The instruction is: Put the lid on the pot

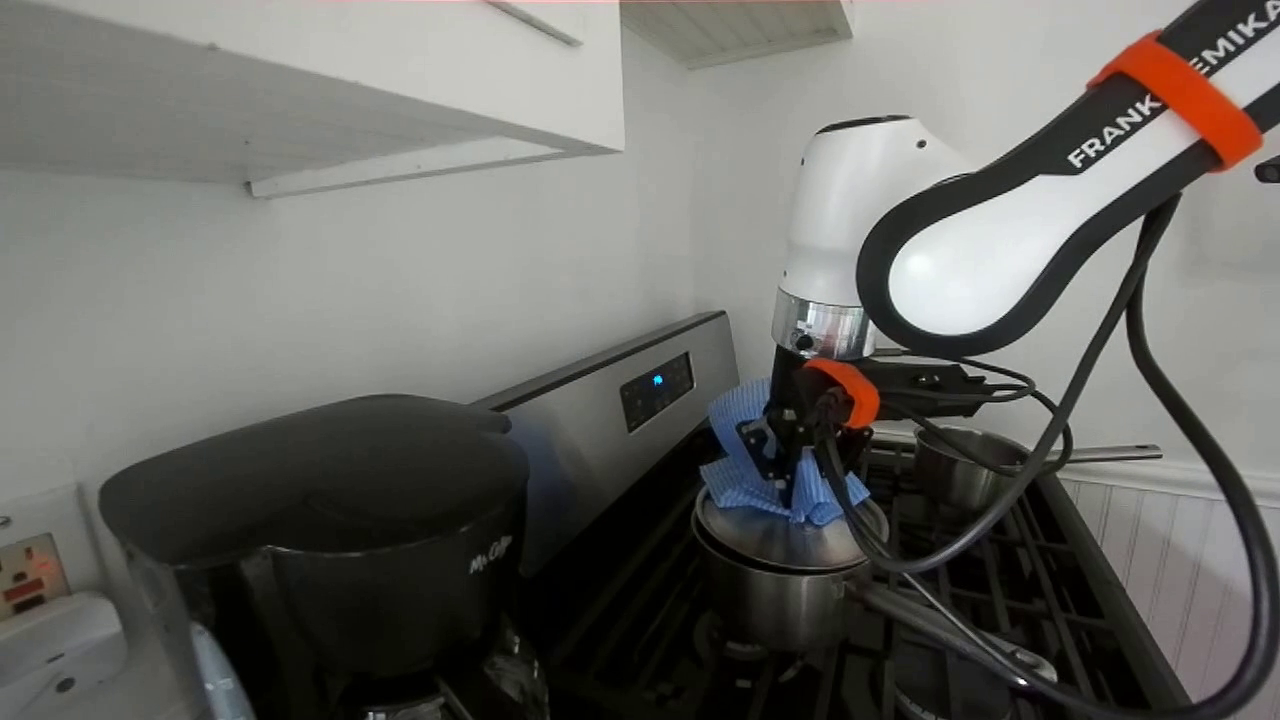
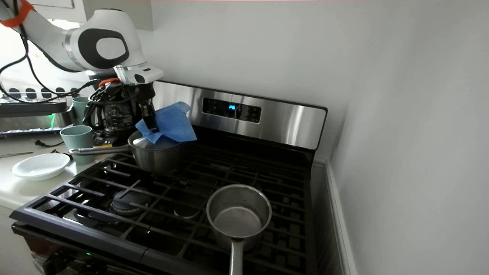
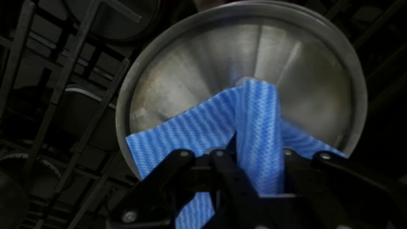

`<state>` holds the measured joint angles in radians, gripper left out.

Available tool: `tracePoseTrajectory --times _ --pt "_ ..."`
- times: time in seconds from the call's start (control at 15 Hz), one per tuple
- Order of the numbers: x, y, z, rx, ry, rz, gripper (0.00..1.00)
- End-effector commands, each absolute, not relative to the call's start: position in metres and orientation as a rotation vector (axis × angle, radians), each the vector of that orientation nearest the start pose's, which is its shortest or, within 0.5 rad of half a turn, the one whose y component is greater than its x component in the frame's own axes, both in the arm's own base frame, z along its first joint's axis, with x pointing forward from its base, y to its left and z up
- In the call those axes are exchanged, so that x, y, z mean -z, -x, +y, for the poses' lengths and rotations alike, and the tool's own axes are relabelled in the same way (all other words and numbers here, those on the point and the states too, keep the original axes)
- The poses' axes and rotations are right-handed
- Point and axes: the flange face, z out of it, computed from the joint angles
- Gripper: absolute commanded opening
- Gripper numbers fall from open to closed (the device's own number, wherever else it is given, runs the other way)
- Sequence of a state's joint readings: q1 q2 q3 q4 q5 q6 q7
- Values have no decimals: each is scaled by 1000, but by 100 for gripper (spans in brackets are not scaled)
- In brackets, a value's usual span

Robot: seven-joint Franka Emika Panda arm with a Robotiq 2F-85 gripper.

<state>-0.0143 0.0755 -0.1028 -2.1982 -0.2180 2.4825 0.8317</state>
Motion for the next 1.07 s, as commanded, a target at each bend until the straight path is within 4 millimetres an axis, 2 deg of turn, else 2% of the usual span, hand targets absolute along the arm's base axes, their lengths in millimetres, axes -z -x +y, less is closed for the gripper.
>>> tracePoseTrajectory --times 0.0,0.4,1.0 --pt "-367 -559 -61 416 2928 1253 3" --pt "-360 -562 -60 398 2933 1251 3" --pt "-366 -560 -60 388 2875 1283 3"
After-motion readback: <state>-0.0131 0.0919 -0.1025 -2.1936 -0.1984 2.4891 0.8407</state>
